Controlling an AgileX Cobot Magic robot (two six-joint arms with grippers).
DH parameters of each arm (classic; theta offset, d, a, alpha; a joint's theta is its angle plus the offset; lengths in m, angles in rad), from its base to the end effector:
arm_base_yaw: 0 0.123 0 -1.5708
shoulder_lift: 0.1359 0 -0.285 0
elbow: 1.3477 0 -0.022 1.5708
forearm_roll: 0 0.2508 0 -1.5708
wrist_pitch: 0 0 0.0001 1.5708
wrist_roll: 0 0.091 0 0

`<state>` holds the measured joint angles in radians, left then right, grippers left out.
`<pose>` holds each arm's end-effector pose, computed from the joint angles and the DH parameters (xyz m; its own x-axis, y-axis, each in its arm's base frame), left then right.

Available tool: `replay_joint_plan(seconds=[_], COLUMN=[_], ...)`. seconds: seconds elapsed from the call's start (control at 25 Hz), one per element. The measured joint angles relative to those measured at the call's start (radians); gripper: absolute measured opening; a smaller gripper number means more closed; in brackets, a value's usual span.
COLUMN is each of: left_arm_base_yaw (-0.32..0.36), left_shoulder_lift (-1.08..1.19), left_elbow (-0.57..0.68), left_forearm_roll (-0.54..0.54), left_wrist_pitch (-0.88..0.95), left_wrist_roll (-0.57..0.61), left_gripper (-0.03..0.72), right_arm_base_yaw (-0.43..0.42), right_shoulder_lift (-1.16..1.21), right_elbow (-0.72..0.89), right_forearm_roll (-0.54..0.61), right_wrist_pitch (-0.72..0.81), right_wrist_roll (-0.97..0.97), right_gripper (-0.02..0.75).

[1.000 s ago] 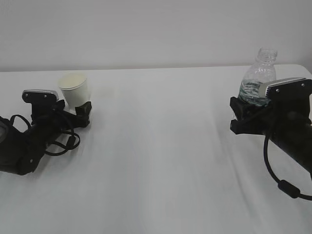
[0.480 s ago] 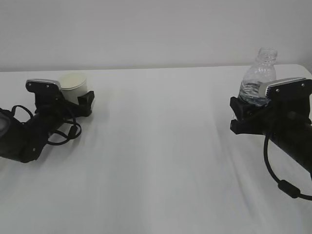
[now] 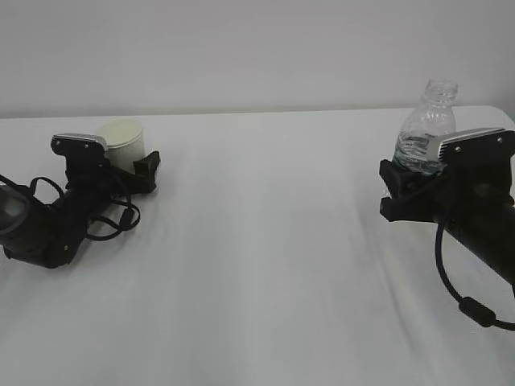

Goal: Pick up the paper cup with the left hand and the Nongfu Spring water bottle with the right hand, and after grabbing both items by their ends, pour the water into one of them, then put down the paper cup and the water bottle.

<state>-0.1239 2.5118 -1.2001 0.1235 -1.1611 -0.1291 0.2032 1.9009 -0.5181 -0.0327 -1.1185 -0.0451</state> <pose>0.4423 -0.0654 0.0236 -0.0841 -0.0692 -0.9940 0.2287 0.9696 -0.0869 0.3000 0.0646 0.1261 -0.1588 -0.0933 -0.9829 -0.2399 0.9693 -0.0533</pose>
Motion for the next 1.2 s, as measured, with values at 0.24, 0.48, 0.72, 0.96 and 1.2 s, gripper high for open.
replay_joint_plan(seconds=[0.24,0.48,0.72,0.96,1.2], left_arm_base_yaw=[0.0,0.0,0.0,0.0,0.0], left_shoulder_lift=[0.001,0.001,-0.033,-0.061,-0.061], left_elbow=[-0.004,-0.004,-0.004,-0.004,-0.004], left_forearm_roll=[0.0,0.014,0.027,0.027,0.027], left_wrist_pitch=[0.0,0.002,0.009,0.009,0.009], left_wrist_roll=[0.0,0.0,0.0,0.0,0.0], left_gripper=[0.657,0.64,0.631,0.616,0.603], right_arm_base_yaw=[0.0,0.0,0.0,0.0,0.0], right_shoulder_lift=[0.0,0.0,0.0,0.0,0.0], right_elbow=[0.0,0.0,0.0,0.0,0.0], right_forearm_roll=[0.0,0.0,0.0,0.0,0.0], right_wrist_pitch=[0.0,0.0,0.0,0.0,0.0], right_wrist_roll=[0.0,0.0,-0.002,-0.002,-0.002], right_gripper=[0.426,0.426,0.426,0.426,0.426])
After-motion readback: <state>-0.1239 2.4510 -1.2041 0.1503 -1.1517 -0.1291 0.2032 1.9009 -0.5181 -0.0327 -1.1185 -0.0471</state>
